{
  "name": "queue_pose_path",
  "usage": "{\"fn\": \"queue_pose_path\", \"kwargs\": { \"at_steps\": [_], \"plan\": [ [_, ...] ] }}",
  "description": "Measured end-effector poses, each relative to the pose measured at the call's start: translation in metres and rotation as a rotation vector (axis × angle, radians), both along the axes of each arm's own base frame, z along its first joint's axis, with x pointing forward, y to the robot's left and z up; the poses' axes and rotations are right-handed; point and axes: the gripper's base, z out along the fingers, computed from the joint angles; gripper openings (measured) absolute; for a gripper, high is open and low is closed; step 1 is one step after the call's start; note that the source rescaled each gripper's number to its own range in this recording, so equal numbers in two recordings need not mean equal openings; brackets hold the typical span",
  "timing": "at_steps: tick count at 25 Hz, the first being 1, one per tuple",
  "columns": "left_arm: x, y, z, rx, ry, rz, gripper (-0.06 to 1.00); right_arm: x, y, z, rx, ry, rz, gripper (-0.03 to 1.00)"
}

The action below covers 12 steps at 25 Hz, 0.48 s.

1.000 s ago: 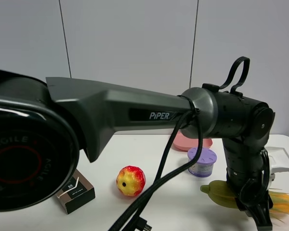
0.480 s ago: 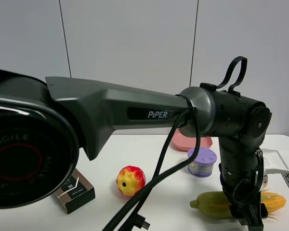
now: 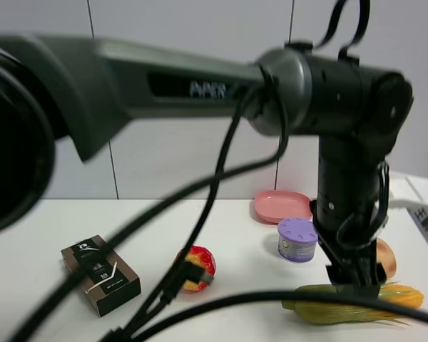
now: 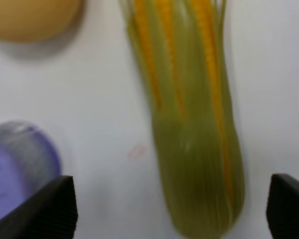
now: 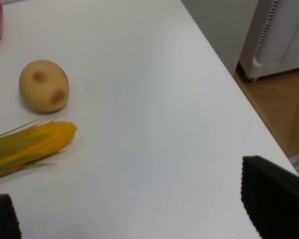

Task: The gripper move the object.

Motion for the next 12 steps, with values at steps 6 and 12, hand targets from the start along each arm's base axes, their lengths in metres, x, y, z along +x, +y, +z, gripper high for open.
{"fn": "queue_pose_path", "kwargs": {
  "at_steps": [6, 12],
  "plan": [
    [0.001, 0.044, 0.116, -0.152, -0.054, 0.166, 0.87, 0.0, 0.0, 0.0, 0.0, 0.0, 0.0, 1.0],
    [-0.007, 0.134, 0.244, -0.412, -0.175, 0.405, 0.87, 0.0, 0.0, 0.0, 0.0, 0.0, 0.0, 1.0]
  ]
}}
